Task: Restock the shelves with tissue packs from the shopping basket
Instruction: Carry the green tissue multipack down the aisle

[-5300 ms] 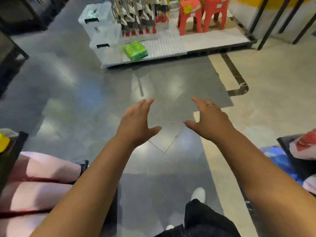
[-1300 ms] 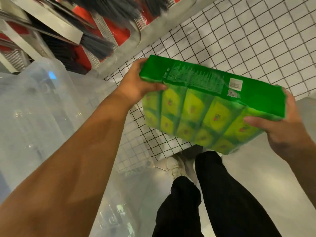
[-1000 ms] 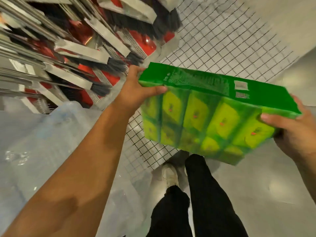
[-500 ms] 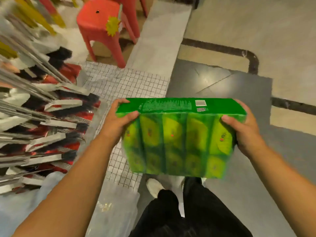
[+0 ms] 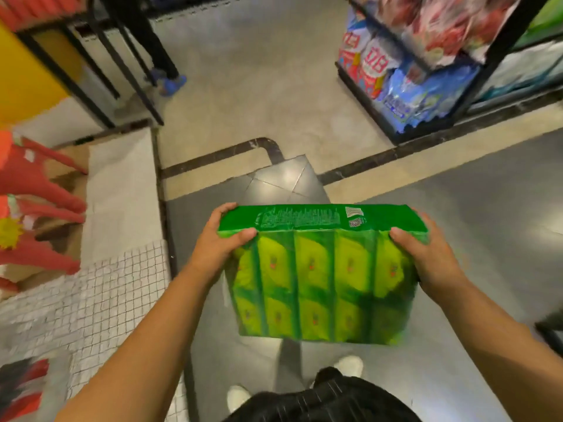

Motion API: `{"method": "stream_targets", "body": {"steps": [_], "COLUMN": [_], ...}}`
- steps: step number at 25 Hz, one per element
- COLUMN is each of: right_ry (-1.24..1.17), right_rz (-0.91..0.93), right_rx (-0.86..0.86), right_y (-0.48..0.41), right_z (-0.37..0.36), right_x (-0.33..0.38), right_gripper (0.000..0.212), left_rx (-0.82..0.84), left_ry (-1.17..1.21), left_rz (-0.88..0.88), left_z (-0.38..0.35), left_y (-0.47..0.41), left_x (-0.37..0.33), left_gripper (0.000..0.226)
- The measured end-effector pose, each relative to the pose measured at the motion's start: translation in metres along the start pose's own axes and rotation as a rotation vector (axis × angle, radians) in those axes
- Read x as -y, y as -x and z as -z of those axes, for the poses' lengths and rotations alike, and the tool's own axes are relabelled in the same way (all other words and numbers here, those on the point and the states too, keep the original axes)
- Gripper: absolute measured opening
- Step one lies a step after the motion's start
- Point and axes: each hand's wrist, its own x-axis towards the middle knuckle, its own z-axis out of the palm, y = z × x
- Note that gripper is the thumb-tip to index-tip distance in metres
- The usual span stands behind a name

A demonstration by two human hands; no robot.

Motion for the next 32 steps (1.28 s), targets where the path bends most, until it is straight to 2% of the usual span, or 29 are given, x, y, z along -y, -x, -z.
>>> {"method": "stream_targets", "body": {"steps": [5,8,9,12,14,17,19,22,24,26,28,30,32], "right_ry": [-0.09,-0.117,-0.114,-0.142,-0.154,-0.158,-0.185,-0.23,-0.274,-0.262,-0.248,-0.251,-0.259], "right_rz": [0.052,0.089,0.098,0.111,0.104,0.082,0.08,0.09,0.095,0.085,0.093,0.112,0.149], "right_rx": [-0.247,-0.379,-0.421,-0.529,-0.614,-0.718,-0.771,-0.843,-0.862,-0.88,-0.896,-0.884,-0.841], "right_y": [-0.026,-0.05,-0.063,-0.108,-0.142,-0.191,-0.216,-0.249,-0.271,-0.299,-0.332,-0.37,-0.41], "right_z": [0.142,0.207,0.232,0.304,0.354,0.415,0.453,0.513,0.557,0.606,0.662,0.725,0.782], "right_x": [0.034,0.049,0.051,0.054,0.061,0.076,0.091,0.109,0.119,0.127,0.133,0.144,0.159], "right_gripper": [0.087,0.096,0.094,0.054,0.042,0.047,0.053,0.051,0.068,0.097,0.107,0.095,0.068], "left_rx": [0.194,0.277,0.306,0.38,0.442,0.551,0.608,0.673,0.719,0.737,0.732,0.713,0.678], "left_ry": [-0.034,-0.075,-0.07,-0.071,-0.071,-0.083,-0.101,-0.141,-0.186,-0.203,-0.203,-0.197,-0.202], "left_rz": [-0.039,-0.036,-0.037,-0.074,-0.06,-0.008,0.002,-0.032,-0.033,-0.045,-0.035,-0.044,-0.065], "left_z": [-0.175,-0.265,-0.299,-0.397,-0.465,-0.555,-0.613,-0.697,-0.757,-0.816,-0.877,-0.941,-0.997], "left_y": [-0.066,-0.117,-0.138,-0.194,-0.237,-0.294,-0.322,-0.359,-0.383,-0.407,-0.428,-0.449,-0.466], "left_x": [-0.049,-0.067,-0.07,-0.083,-0.095,-0.12,-0.14,-0.172,-0.189,-0.199,-0.211,-0.223,-0.237], "left_gripper": [0.064,0.065,0.065,0.057,0.058,0.066,0.063,0.061,0.065,0.066,0.069,0.07,0.072]}}
